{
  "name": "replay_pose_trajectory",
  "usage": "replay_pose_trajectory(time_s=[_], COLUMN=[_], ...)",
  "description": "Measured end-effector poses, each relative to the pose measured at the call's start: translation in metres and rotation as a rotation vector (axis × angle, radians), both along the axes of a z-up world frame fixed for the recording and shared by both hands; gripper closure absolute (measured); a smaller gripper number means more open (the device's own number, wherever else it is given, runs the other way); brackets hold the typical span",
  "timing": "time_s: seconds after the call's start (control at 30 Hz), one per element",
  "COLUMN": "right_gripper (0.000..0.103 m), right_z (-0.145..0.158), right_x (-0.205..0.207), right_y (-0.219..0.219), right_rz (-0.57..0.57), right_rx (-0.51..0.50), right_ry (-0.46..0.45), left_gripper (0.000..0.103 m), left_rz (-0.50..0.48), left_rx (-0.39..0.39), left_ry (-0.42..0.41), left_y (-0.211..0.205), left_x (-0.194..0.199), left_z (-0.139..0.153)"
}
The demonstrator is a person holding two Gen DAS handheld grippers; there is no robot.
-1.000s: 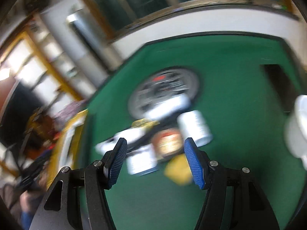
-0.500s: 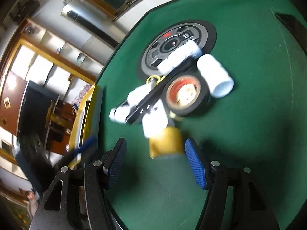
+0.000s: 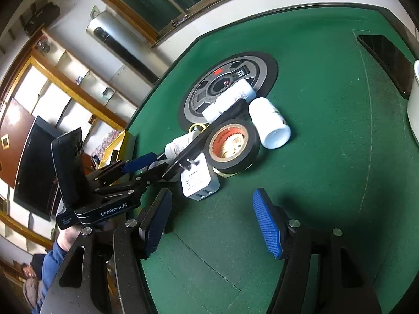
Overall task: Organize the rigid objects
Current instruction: 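Grasp the yellow tape roll with the left tool while the right tool grasps a white pill bottle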
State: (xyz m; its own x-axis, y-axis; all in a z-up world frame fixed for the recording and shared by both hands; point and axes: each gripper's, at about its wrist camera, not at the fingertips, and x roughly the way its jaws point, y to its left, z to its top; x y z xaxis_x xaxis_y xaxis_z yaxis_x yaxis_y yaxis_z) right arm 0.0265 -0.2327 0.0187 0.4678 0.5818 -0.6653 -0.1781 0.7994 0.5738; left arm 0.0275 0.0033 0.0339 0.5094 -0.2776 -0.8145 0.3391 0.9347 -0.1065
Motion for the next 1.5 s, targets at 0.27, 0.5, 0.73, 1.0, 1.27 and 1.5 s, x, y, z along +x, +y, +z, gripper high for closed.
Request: replay_pose_trajectory(time_s=[0.27,0.5,0.73,1.0,1.27,1.5], right_gripper=[0.044,0.044,0.044,0.044,0.046,0.059], right_z=[0.003,0.008,0.008,0.011,0.008,0.003], right_x=[-0.007,-0.01,-0.013,-0.025,-0.05,-0.045], right_y=[0.016,0.018,0.038,0.055,0.109,0.122], right_rz=[0.056,0.038,0.055,0.133,0.309,0.338], right_rx=[0.003,-0.059,-0.16,-0.149,-0.245,-0.245], right_ry=[-0.009,-0.055,-0.14,-0.164,-0.226,-0.189], left_gripper=[0.051,0.051,0.051,0.051,0.065,0.065], left_rz=[-0.003,0.153,0.208,0.195,0.173,0.179], left_rx=[-0.228,-0.247,-0.194,-0.078,-0.06,0.045], left_ry=[0.094,-0.079,-0.046,-0.081,-0.098,-0.113], left_y=[-0.005,0.019,0.03,0.023,0.017,0.005], left_x=[-0.06,-0.101,-0.097,-0.116,-0.121,-0.12], left_z=[0.003,0.028,0.01,-0.014,-0.019,-0.021])
